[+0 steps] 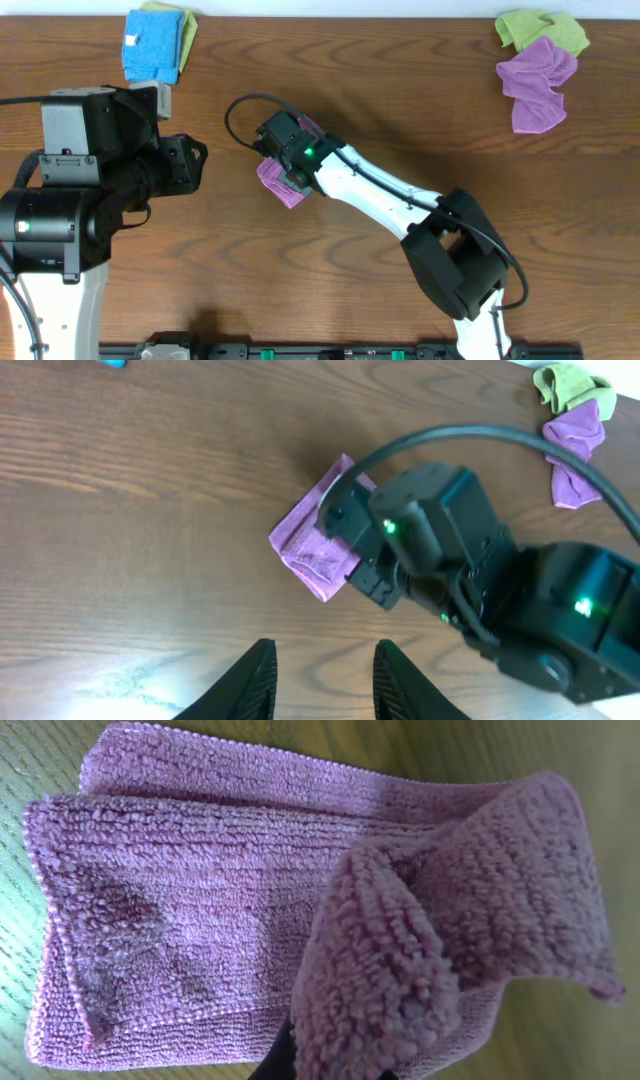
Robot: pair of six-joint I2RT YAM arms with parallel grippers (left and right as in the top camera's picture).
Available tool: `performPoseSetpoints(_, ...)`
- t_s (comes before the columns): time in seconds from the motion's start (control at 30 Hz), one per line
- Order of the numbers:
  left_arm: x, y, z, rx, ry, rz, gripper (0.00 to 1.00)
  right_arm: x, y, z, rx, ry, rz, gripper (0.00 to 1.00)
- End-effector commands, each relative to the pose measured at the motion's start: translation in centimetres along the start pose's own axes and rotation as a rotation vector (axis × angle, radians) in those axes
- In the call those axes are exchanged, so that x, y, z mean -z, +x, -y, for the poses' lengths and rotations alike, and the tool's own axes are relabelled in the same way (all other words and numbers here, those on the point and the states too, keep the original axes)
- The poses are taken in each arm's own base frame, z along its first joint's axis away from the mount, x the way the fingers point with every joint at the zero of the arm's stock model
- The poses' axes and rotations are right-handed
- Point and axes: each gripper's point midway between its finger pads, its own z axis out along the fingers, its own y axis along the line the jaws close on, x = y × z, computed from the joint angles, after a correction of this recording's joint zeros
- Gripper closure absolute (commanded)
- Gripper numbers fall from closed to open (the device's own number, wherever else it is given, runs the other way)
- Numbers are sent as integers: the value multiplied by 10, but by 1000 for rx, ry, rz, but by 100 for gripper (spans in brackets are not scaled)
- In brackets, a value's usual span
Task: Fold the cloth
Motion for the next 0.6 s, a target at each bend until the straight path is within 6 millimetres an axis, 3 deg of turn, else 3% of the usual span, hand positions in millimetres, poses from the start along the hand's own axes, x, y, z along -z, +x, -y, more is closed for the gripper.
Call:
performPoseSetpoints(0.0, 3, -9, -1, -28, -14, 35, 66, -3, 1, 0, 60, 59, -23, 99)
performPoseSetpoints(0.17, 4, -20, 4, -43, 15, 80, 58, -1, -2, -12, 89, 28, -14, 99)
performPoseSetpoints(0.5, 4, -22, 7, -46, 26, 86, 52, -2, -12, -39, 111, -98, 42, 98)
performPoseSetpoints(0.53, 4, -23, 7, -47, 29, 90, 51, -2, -13, -42, 111, -119, 46, 86)
performPoseSetpoints(0.57, 4, -24, 8, -49, 33, 95, 50, -2, -13, -46, 112, -140, 51, 65)
